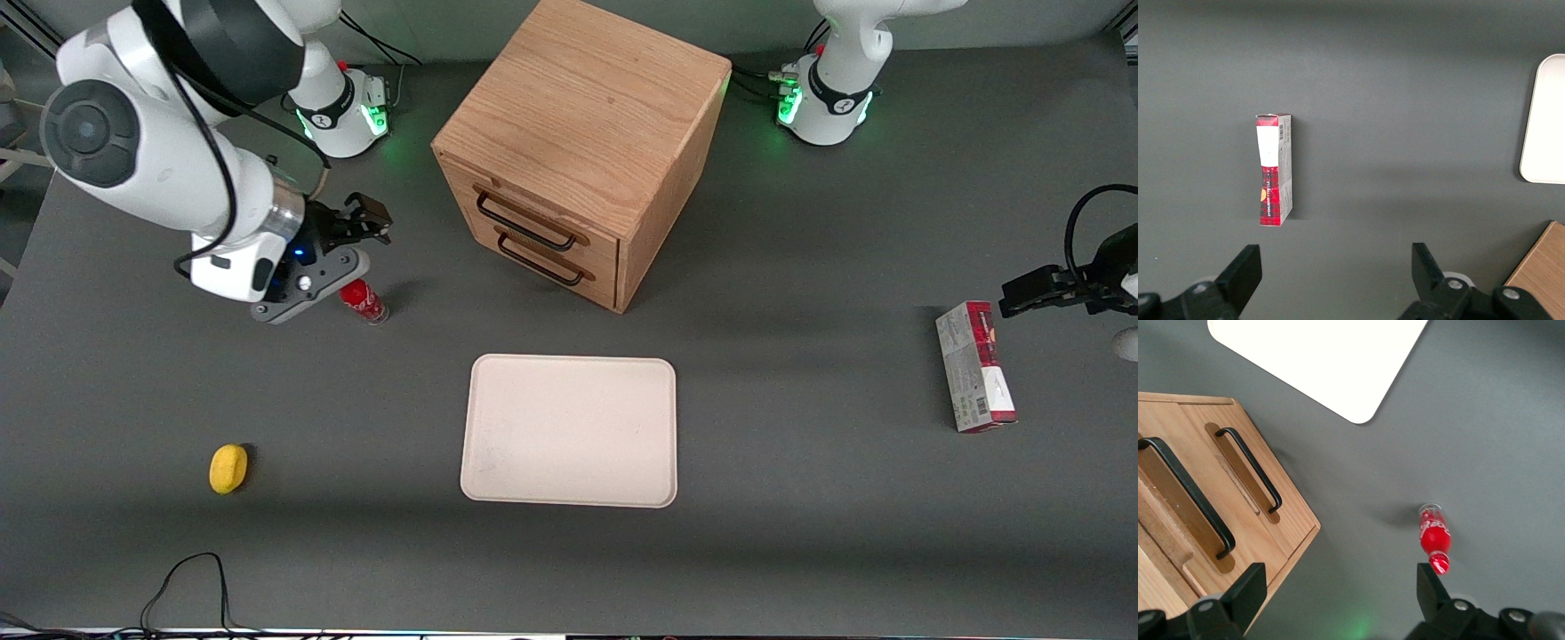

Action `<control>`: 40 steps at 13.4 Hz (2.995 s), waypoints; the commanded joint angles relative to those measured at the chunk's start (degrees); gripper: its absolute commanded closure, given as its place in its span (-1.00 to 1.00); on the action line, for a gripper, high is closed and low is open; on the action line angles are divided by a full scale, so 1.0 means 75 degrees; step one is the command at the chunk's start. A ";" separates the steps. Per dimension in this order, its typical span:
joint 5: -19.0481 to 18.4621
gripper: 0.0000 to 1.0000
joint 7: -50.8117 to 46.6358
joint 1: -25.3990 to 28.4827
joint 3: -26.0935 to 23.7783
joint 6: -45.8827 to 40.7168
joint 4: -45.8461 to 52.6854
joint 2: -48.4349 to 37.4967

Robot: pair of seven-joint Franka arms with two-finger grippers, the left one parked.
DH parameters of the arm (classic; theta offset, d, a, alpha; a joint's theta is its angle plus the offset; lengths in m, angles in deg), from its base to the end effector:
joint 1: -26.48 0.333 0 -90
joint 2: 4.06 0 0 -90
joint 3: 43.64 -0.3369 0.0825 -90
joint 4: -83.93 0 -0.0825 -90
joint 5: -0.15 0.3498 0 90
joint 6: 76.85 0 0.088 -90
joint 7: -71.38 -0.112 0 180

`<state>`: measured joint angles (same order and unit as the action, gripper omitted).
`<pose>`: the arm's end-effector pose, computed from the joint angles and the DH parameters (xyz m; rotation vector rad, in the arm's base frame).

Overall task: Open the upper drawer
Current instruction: 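Move the right gripper toward the cabinet's drawer handles, then lower the right gripper onto the upper drawer's black handle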

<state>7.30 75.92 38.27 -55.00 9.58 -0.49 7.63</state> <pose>0.5255 0.2278 0.5693 -2.9063 -0.7113 0.2842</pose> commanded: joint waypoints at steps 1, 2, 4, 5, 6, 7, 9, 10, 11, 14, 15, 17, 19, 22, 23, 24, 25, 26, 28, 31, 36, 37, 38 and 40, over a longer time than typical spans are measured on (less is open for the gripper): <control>0.0032 -1.00 0.0085 0.0195 -0.0031 -0.0004 0.0323 0.0258; -0.0281 -1.00 0.0121 0.0452 -0.0031 0.0147 0.0323 0.0316; -0.0402 -1.00 0.0157 0.0688 -0.0031 0.0172 0.0323 0.0433; -0.0402 -1.00 0.0157 0.0712 -0.0043 0.0172 0.0323 0.0480; -0.0402 -0.97 0.0215 0.0875 -0.0043 0.0184 0.0323 0.0493; -0.0402 -0.96 0.0517 0.0911 -0.0043 0.0184 0.0323 0.0516; -0.0402 -1.00 0.0813 0.1016 -0.0043 0.0184 0.0312 0.0539; -0.0436 -1.00 0.0836 0.1203 -0.0043 0.0207 0.0311 0.0563; -0.0506 -1.00 0.0918 0.1309 -0.0043 0.0219 0.0311 0.0656; -0.0437 -1.00 0.1083 0.1614 -0.0054 0.0207 0.0311 0.0925; -0.0460 -1.00 0.1083 0.1766 -0.0054 0.0219 0.0300 0.0996; -0.0495 -1.00 0.1083 0.1966 -0.0043 0.0242 0.0288 0.1089; -0.0507 -1.00 0.1083 0.2165 -0.0043 0.0242 0.0265 0.1148; -0.0495 -1.00 0.1106 0.2201 -0.0054 0.0242 0.0241 0.1324; -0.0484 -1.00 0.1106 0.2212 -0.0054 0.0242 0.0229 0.1348; -0.0484 -1.00 0.1106 0.2294 -0.0054 0.0254 0.0229 0.1429; -0.0484 -1.00 0.1106 0.2329 -0.0054 0.0289 0.0218 0.1430; -0.0484 -1.00 0.1106 0.2330 -0.0054 0.0289 0.0218 0.1453; -0.0460 -1.00 0.1246 0.2353 -0.0054 0.0313 0.0206 0.1512; -0.0449 -1.00 0.1341 0.2388 -0.0054 0.0406 0.0183 0.1617; -0.0437 -1.00 0.1364 0.2517 -0.0043 0.0547 0.0171 0.1758; -0.0448 -1.00 0.1376 0.2517 -0.0054 0.0547 0.0159 0.1758; -0.0437 -1.00 0.1376 0.2506 -0.0054 0.0570 0.0147 0.1758; -0.0437 -1.00 0.1387 0.2505 -0.0054 0.0699 0.0077 0.1770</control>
<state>4.42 85.04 56.76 -55.48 13.41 -0.02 20.06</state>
